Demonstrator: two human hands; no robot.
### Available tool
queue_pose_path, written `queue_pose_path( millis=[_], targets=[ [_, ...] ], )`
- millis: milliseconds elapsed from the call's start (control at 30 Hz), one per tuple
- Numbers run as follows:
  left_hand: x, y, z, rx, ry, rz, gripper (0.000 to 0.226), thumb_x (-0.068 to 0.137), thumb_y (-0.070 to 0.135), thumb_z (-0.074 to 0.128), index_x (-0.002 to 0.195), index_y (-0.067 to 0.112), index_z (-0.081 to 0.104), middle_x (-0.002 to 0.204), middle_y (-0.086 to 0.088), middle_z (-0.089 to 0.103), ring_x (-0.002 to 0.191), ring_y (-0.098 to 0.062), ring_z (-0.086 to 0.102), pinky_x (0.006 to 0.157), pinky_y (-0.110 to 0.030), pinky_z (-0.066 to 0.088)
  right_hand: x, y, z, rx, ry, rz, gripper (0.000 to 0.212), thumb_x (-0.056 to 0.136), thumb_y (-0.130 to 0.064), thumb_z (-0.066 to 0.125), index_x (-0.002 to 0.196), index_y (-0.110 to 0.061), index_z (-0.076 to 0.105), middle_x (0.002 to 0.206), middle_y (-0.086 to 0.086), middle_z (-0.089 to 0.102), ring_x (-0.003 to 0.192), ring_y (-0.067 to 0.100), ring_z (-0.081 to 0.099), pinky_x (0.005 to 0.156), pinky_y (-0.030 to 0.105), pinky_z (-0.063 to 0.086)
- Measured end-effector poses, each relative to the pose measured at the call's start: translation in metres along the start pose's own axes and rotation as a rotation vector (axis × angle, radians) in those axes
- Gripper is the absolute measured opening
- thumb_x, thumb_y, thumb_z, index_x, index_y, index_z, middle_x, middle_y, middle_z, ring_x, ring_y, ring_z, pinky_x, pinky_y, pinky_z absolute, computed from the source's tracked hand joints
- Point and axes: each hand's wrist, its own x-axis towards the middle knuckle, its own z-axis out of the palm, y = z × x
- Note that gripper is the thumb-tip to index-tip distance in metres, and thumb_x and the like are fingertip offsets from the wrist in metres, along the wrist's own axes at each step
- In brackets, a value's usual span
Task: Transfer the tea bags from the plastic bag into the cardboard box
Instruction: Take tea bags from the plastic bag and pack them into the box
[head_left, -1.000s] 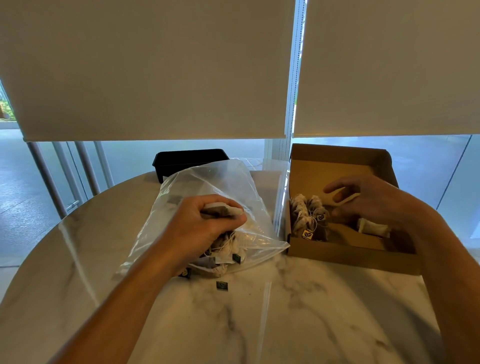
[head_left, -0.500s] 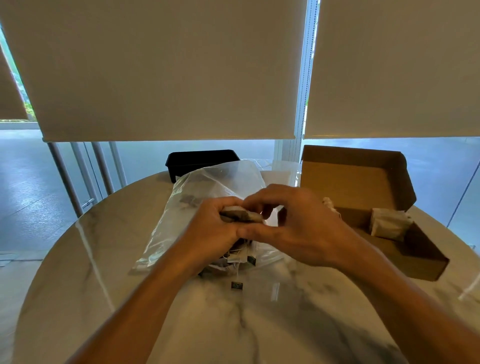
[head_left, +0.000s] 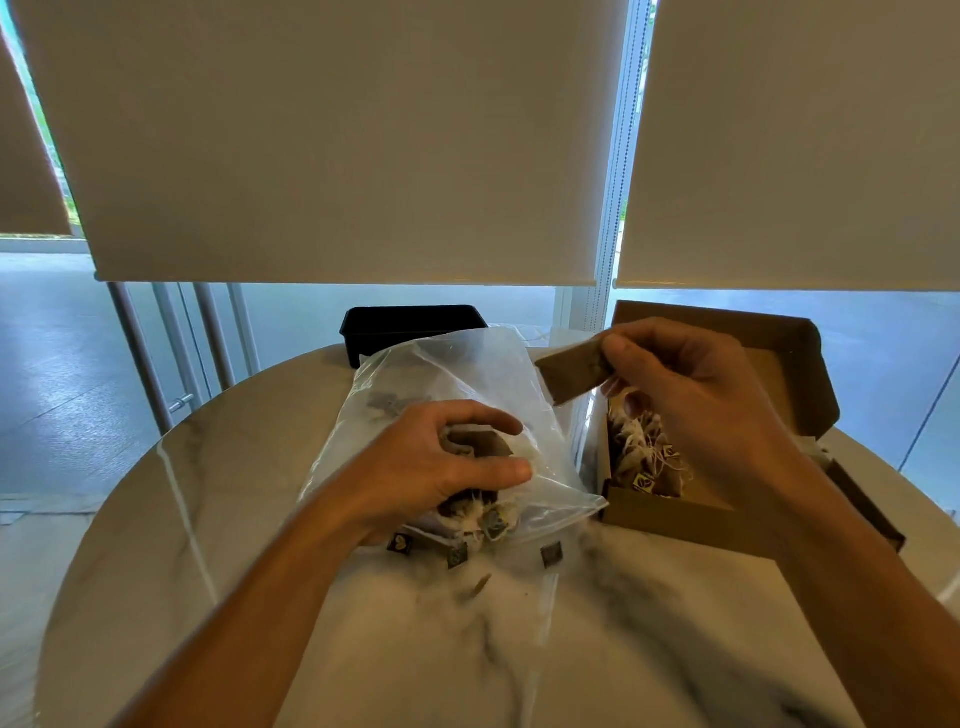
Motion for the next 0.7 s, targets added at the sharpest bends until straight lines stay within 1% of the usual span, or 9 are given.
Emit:
queue_pose_path(
  millis=[67,133,233,300,400,467,533,600,700],
  targets=[
    [-0.001,0.003,-0.001,-0.025,0.023,0.009,0.044,0.061,0.039,0.072,0.103,0.029,0.069,0.090,0.005,0.070,0.076,-0.008,0.069,0.065,-0.020,0.055,0.000,0.000,-0.004,0.059,0.005,0.020,0.014,0.086,-0.029,0.056,0.091,-0.028,0.069,0.080,-0.002,0.070,0.071,0.013,0.062,0.063,0.024,0.053],
    [0.000,0.005,0.001,-0.054,0.076,0.029,0.043,0.062,0.041,0.069,0.102,0.027,0.070,0.079,0.006,0.070,0.066,-0.007,0.067,0.057,-0.016,0.050,-0.001,0.000,-0.003,0.070,-0.036,0.034,0.018,0.081,-0.035,0.056,0.091,-0.027,0.070,0.080,-0.003,0.069,0.070,0.008,0.061,0.061,0.022,0.052],
    [0.000,0.008,0.007,-0.102,0.126,0.067,0.043,0.062,0.042,0.067,0.101,0.024,0.069,0.059,0.007,0.065,0.052,-0.007,0.061,0.048,-0.015,0.045,-0.003,0.003,0.007,-0.028,-0.109,0.004,0.016,0.080,-0.038,0.055,0.089,-0.034,0.068,0.080,-0.012,0.068,0.073,0.005,0.062,0.063,0.014,0.051],
    [0.000,0.009,0.011,-0.124,0.144,0.092,0.040,0.065,0.040,0.066,0.099,0.019,0.070,0.054,0.006,0.063,0.046,-0.007,0.057,0.044,-0.014,0.043,-0.004,0.003,0.013,-0.067,-0.147,-0.031,0.013,0.080,-0.038,0.055,0.087,-0.037,0.066,0.079,-0.019,0.068,0.077,0.005,0.063,0.064,0.008,0.048],
    [0.000,0.008,0.013,-0.113,0.193,0.140,0.033,0.069,0.039,0.066,0.093,0.018,0.073,0.056,0.007,0.063,0.051,-0.006,0.060,0.049,-0.014,0.045,-0.005,0.002,0.016,-0.058,-0.194,-0.044,0.019,0.074,-0.041,0.057,0.091,-0.037,0.067,0.081,-0.017,0.069,0.078,0.007,0.065,0.067,0.013,0.051],
    [0.000,0.008,0.012,-0.168,0.216,0.160,0.022,0.073,0.033,0.067,0.087,0.018,0.074,0.053,0.006,0.062,0.049,-0.006,0.058,0.047,-0.014,0.044,-0.004,0.003,0.015,-0.051,-0.223,-0.027,0.024,0.071,-0.042,0.062,0.095,-0.038,0.066,0.083,-0.009,0.070,0.078,0.010,0.067,0.071,0.021,0.056],
    [0.000,0.010,0.010,-0.239,0.235,0.172,0.013,0.077,0.025,0.068,0.084,0.016,0.074,0.050,0.001,0.061,0.043,-0.010,0.056,0.043,-0.015,0.042,-0.004,0.004,0.013,-0.084,-0.282,0.009,0.025,0.068,-0.044,0.063,0.092,-0.037,0.068,0.081,-0.003,0.071,0.077,0.013,0.067,0.075,0.030,0.059],
    [0.001,0.010,0.007,-0.281,0.279,0.182,0.016,0.075,0.025,0.068,0.083,0.013,0.073,0.049,0.000,0.060,0.042,-0.011,0.055,0.042,-0.016,0.042,-0.005,0.005,0.011,-0.119,-0.360,0.078,0.026,0.067,-0.045,0.062,0.089,-0.034,0.071,0.083,-0.008,0.072,0.076,0.013,0.067,0.076,0.034,0.059],
    [0.002,0.009,0.002,-0.348,0.361,0.165,0.023,0.072,0.029,0.068,0.086,0.011,0.072,0.050,0.001,0.058,0.040,-0.008,0.053,0.041,-0.016,0.042,-0.006,0.006,0.008,-0.155,-0.420,0.150,0.029,0.065,-0.049,0.060,0.085,-0.035,0.073,0.085,-0.015,0.073,0.076,0.012,0.067,0.073,0.030,0.058]
  ],
)
